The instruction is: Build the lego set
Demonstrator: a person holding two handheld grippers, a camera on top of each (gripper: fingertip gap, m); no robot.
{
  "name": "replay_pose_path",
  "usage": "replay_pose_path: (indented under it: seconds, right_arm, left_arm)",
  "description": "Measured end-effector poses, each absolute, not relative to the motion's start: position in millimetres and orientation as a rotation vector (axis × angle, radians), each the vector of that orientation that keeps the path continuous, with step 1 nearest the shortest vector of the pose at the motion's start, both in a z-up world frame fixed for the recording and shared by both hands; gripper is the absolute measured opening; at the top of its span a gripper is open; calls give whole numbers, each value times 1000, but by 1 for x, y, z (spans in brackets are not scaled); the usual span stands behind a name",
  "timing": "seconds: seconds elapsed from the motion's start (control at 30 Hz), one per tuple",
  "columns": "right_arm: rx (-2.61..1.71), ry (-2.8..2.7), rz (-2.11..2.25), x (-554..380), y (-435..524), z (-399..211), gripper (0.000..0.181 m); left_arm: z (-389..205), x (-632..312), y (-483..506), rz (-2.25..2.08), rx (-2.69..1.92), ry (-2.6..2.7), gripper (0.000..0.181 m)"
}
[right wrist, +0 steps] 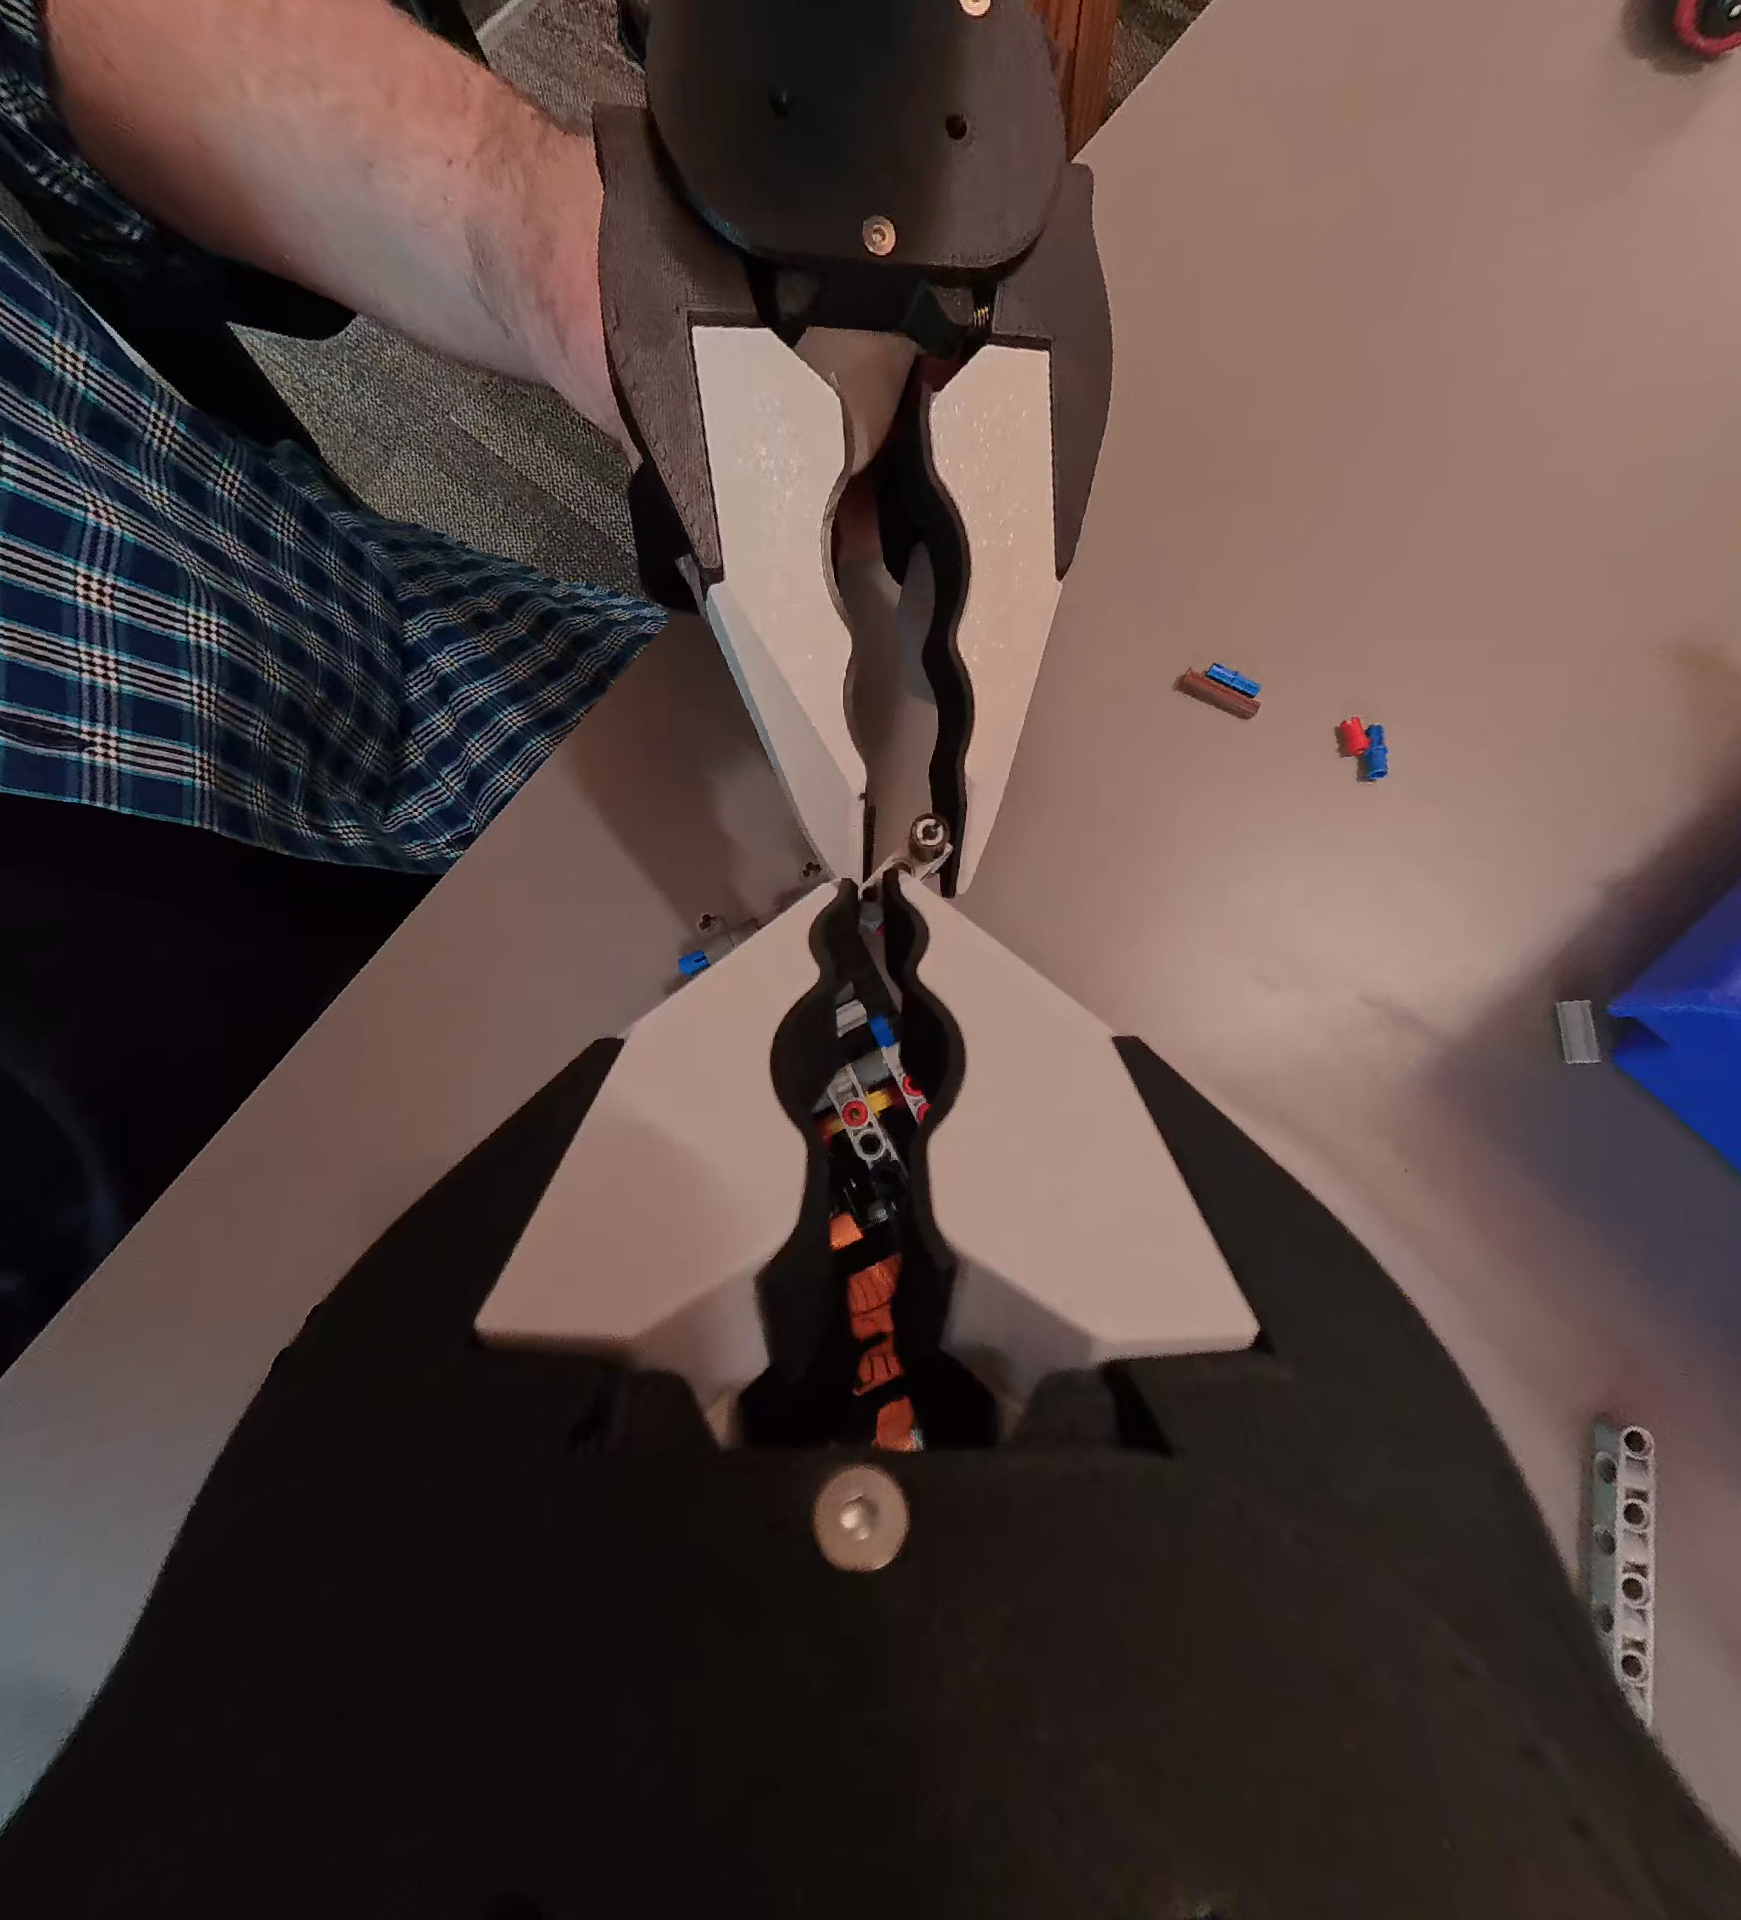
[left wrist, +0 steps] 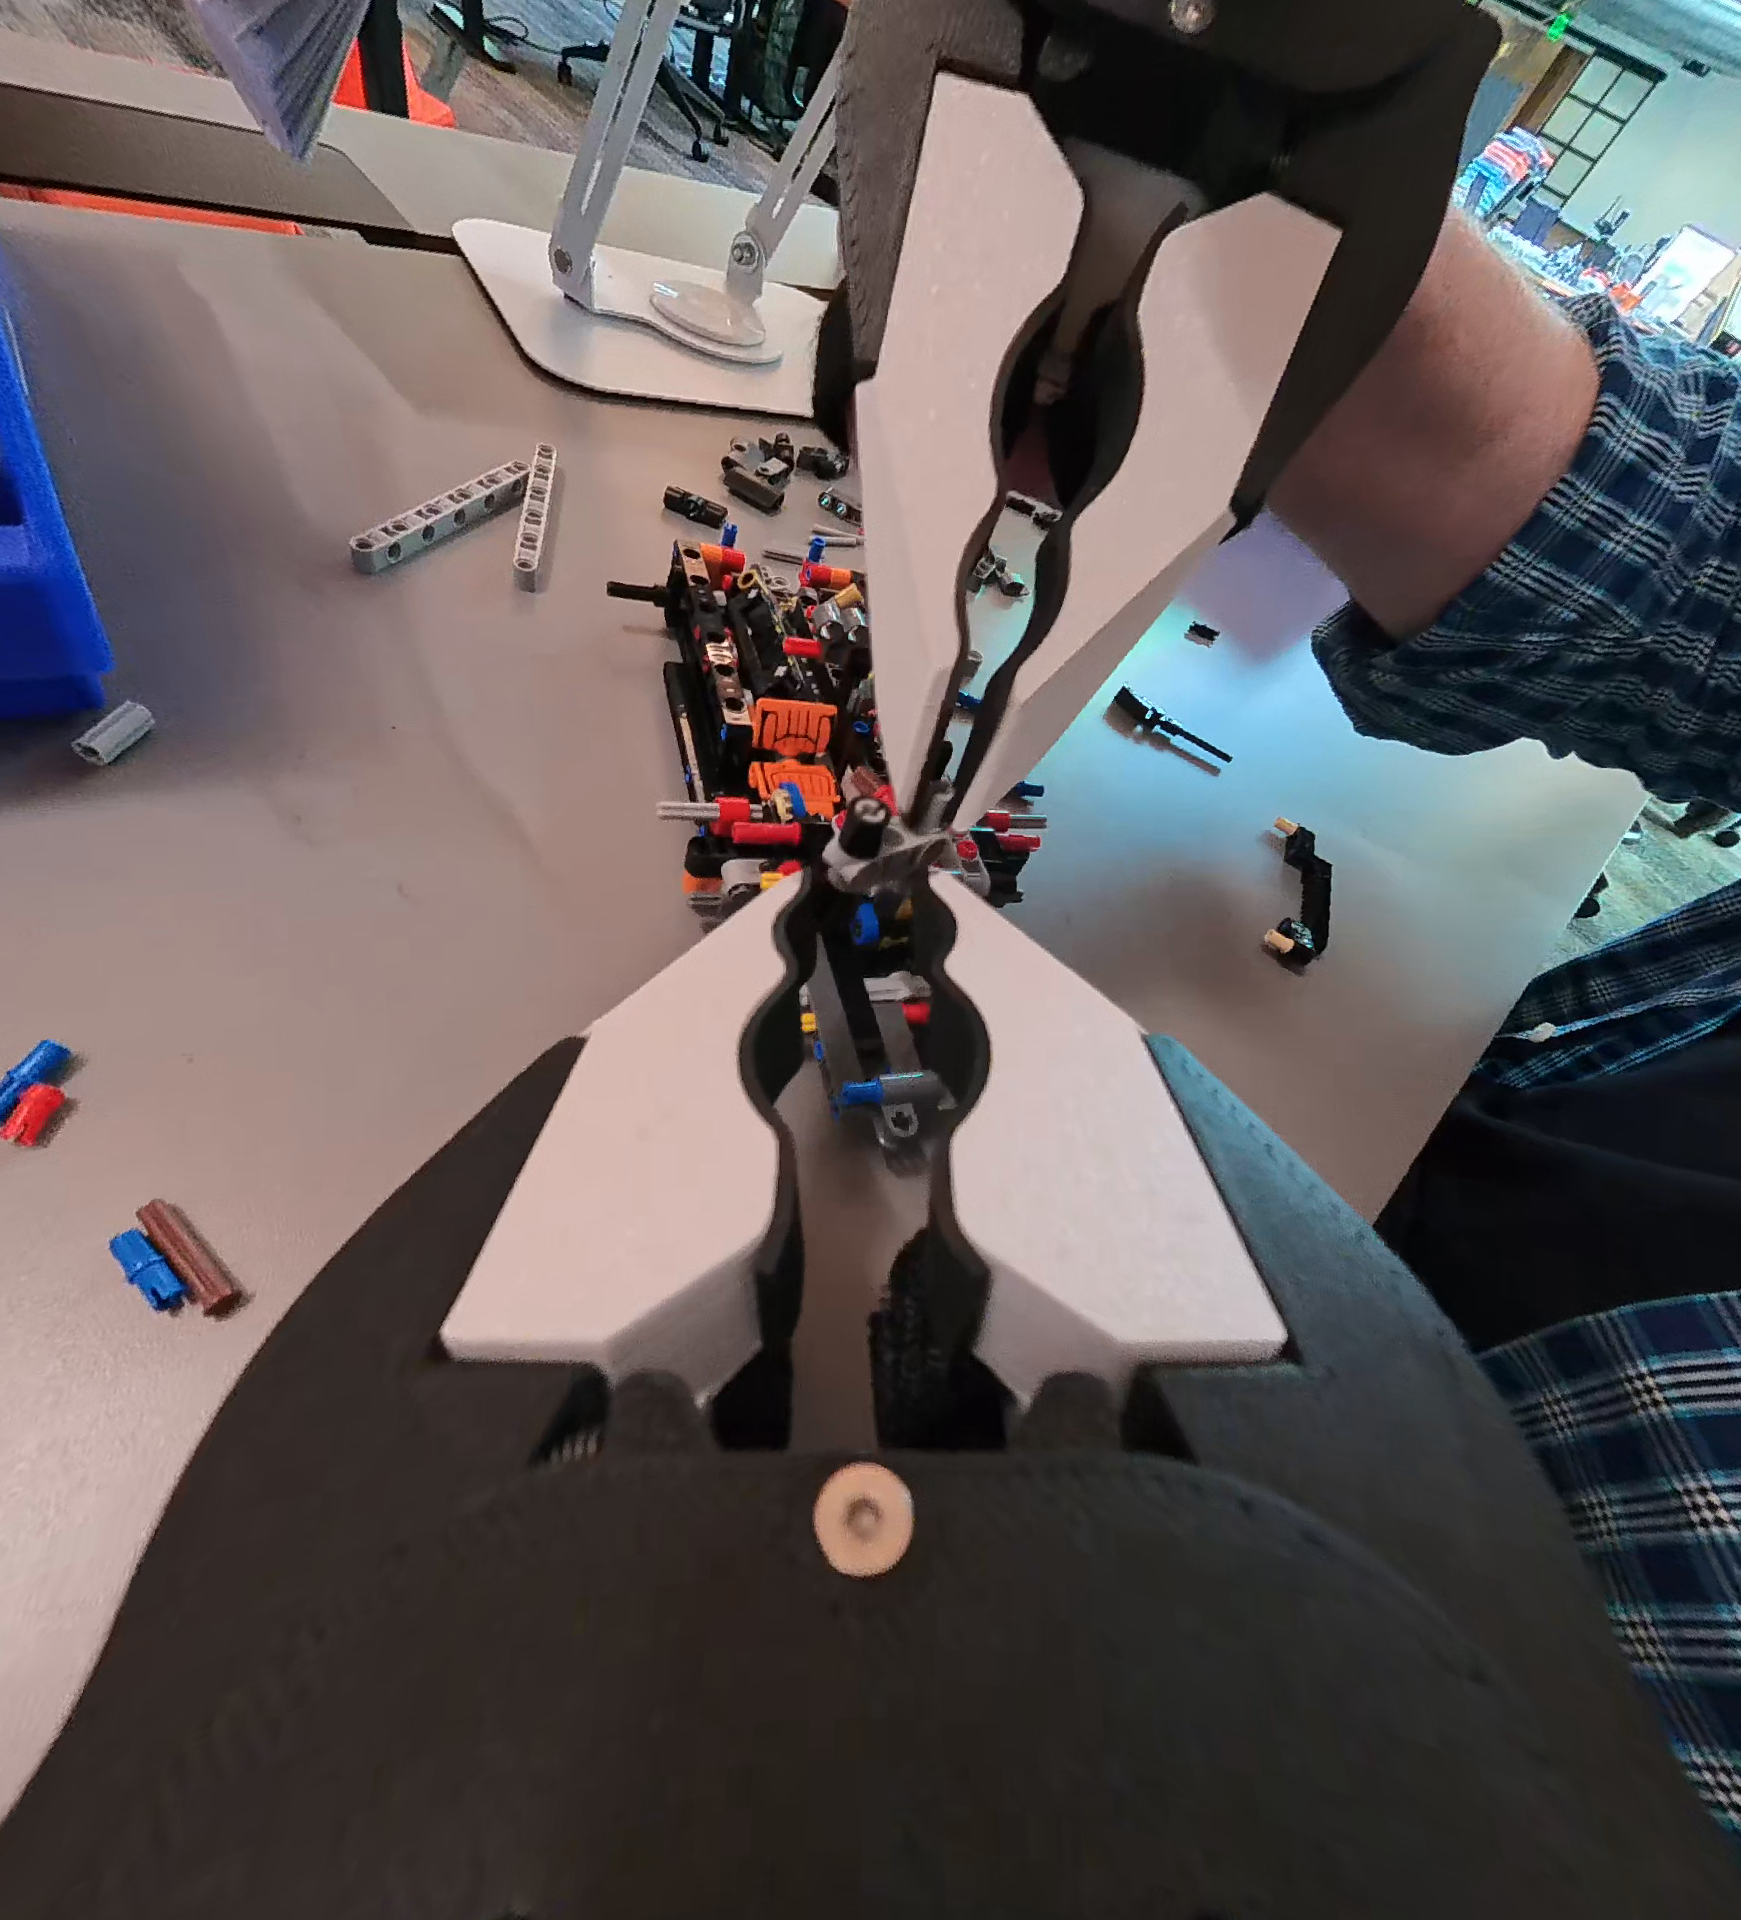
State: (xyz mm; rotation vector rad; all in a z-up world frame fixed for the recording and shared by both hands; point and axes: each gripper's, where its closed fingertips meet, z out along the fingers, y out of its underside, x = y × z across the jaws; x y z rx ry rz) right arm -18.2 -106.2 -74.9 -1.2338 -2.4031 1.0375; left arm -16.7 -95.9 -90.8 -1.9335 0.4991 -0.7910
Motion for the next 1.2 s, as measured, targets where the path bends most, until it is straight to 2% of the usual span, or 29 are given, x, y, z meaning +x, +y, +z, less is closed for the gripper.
replay_pose_path:
  seconds: [1.2]
  right_arm:
    - [-1262, -2226, 1159, -4, -105, -56, 2]
  left_arm:
    - [-67, -10, -98, -759, -1810, 514, 7]
